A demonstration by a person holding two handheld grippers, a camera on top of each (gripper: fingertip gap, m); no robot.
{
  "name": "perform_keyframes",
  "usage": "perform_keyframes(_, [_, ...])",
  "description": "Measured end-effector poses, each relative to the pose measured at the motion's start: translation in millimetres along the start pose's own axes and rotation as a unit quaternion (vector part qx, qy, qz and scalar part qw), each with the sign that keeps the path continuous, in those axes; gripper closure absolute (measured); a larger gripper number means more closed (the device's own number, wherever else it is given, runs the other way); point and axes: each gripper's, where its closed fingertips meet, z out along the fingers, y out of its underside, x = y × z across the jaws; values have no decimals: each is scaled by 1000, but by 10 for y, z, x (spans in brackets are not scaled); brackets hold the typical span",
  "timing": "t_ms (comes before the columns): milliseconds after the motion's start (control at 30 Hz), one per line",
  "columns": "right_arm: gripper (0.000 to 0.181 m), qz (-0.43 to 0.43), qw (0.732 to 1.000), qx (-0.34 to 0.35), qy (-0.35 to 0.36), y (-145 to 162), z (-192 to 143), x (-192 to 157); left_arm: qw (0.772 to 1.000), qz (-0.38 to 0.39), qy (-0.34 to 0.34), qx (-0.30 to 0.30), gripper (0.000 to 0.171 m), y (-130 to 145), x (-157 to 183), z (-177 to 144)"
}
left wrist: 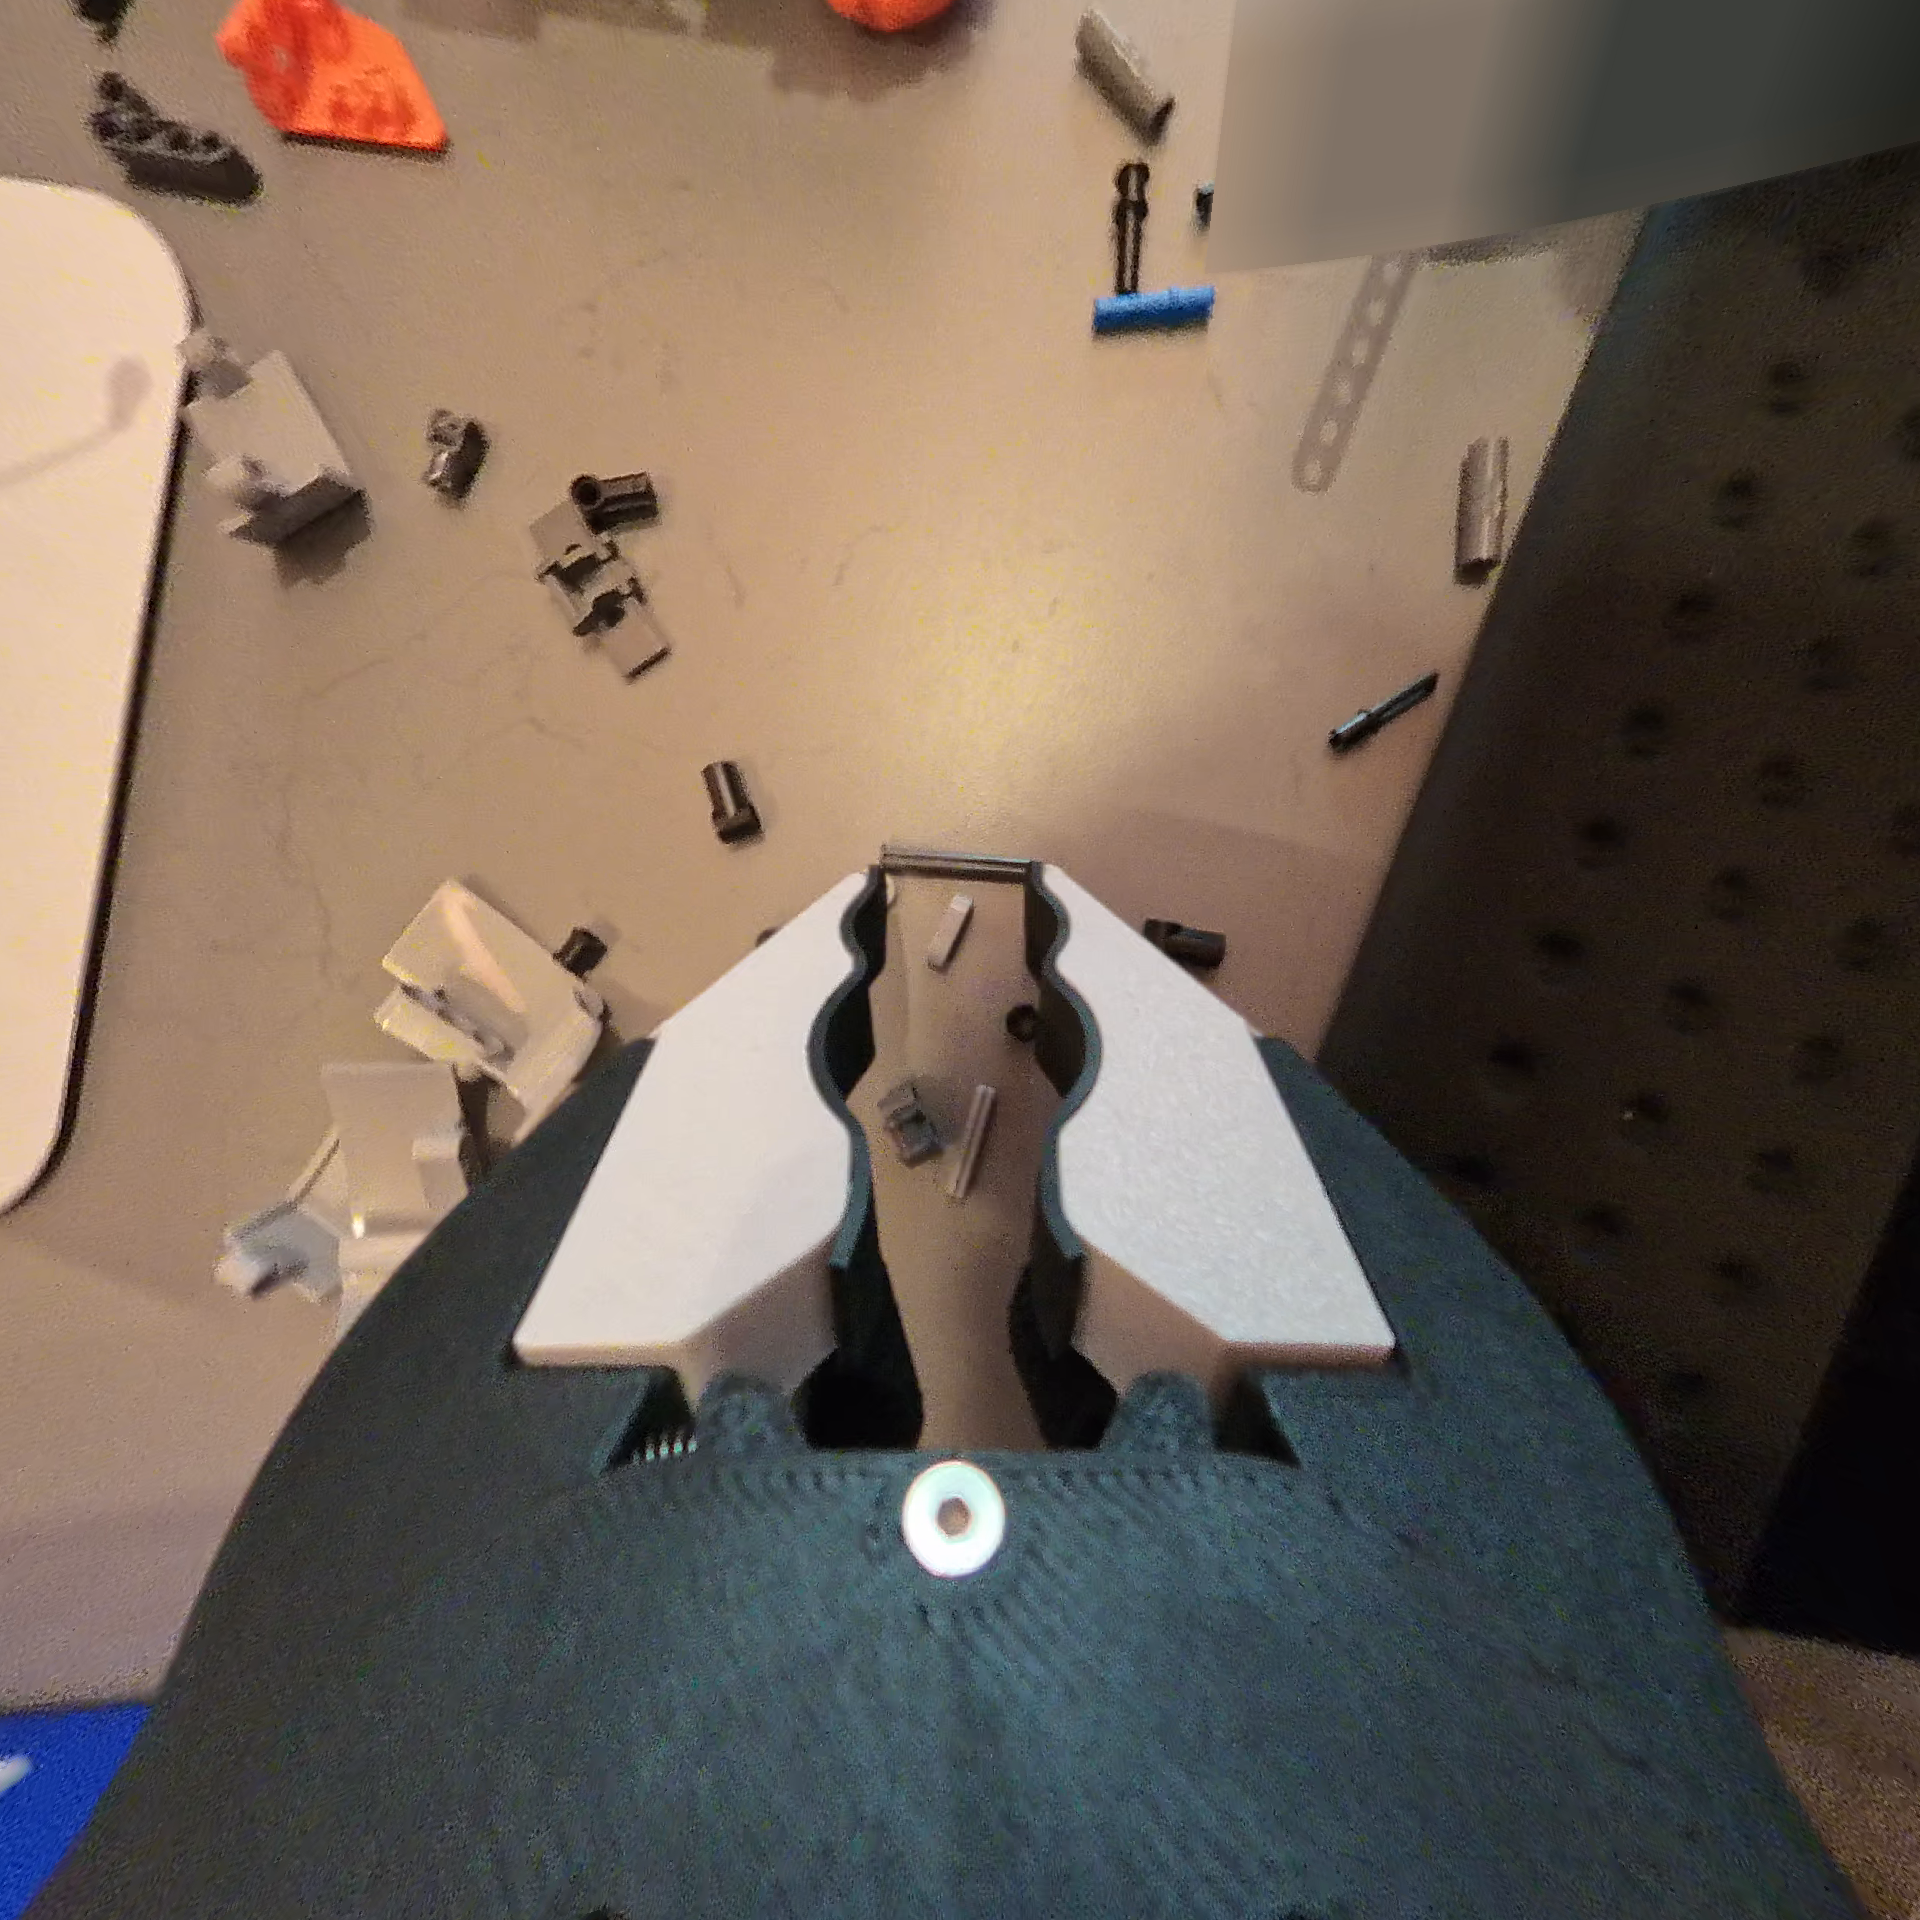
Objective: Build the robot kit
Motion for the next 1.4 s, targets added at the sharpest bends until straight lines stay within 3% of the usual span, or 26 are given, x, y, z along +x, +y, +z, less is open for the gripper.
perform_keyframes(233, [176, -10, 1000, 16, -8, -138, 90, -47, 990, 124, 59, -31, 149, -1, -11, 38])
perform_keyframes(500, [176, -8, 1000, 24, -4, -187, 116, -56, 976, 183, 92, -67, 155, 16, 3, 145])
perform_keyframes(667, [176, -2, 1000, 26, -2, -181, 126, -48, 977, 170, 113, -54, 164, -31, 103, 174])
perform_keyframes(1000, [176, 17, 999, 40, 0, -221, 119, 19, 988, 121, 92, -4, 171, -216, 250, 265])
perform_keyframes(1167, [176, 55, 997, 59, 6, -253, 57, 128, 994, 23, 82, 75, 171, -473, 289, 257])
perform_keyframes(1400, [177, 110, 989, 100, -11, -338, 8, 202, 982, -41, 87, 161, 171, -738, 317, 189])
